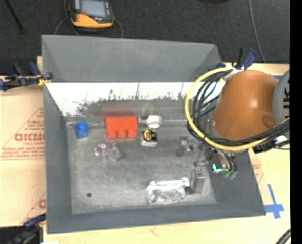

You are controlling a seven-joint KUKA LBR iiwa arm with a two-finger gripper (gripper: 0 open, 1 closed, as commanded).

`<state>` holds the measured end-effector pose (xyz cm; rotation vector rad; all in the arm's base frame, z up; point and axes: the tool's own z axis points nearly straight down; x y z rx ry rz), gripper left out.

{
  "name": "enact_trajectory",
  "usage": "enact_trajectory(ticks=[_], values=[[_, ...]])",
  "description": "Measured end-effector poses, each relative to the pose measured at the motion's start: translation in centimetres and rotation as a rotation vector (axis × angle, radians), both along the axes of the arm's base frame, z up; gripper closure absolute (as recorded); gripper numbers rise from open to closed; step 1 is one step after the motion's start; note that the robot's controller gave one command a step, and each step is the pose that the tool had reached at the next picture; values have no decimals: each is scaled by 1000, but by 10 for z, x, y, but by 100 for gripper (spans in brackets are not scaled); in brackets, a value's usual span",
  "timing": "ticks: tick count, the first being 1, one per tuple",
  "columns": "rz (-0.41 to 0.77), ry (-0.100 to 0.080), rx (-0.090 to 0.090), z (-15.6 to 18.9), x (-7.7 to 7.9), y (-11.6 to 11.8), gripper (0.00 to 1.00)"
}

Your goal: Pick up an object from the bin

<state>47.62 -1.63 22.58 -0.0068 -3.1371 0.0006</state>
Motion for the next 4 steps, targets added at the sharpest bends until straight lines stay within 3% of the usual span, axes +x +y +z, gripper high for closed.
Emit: enact_trajectory(ticks=[1, 2, 3, 4], values=[[575, -2, 2, -123, 2, -3, 0], [568, -5, 1, -157, 29, -4, 0], [568, -13, -2, -153, 31, -4, 100], [557, -11, -1, -57, 27, 4, 100]])
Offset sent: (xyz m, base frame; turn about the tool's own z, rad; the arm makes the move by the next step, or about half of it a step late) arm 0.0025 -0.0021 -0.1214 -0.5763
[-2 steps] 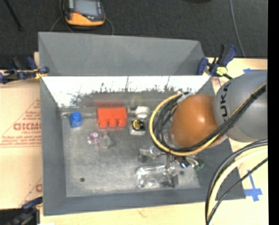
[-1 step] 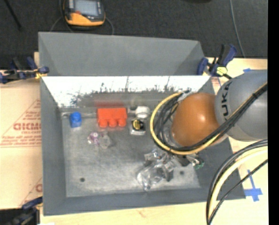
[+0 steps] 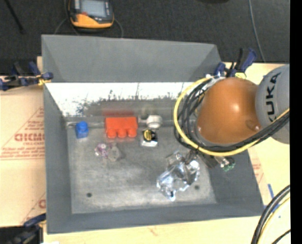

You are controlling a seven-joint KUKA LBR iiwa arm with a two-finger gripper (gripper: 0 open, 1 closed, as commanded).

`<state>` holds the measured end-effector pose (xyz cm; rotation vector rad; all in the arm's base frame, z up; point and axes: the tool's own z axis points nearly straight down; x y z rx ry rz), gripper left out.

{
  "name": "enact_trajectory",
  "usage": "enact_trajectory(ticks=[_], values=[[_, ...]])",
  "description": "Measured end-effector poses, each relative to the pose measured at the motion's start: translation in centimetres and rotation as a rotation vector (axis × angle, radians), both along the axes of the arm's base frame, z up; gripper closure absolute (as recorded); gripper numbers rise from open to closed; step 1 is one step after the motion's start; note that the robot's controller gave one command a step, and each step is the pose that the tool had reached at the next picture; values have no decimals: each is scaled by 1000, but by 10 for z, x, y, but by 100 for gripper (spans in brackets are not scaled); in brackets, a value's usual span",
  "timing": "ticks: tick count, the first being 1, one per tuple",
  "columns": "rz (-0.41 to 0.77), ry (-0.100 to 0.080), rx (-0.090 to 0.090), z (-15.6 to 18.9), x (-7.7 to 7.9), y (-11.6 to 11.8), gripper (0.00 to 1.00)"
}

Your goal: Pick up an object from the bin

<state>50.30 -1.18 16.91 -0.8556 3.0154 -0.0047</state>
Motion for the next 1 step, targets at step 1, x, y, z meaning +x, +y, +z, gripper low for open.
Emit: enact_trajectory(ticks=[1], values=[[-25, -2, 0, 117, -4, 10, 100]])
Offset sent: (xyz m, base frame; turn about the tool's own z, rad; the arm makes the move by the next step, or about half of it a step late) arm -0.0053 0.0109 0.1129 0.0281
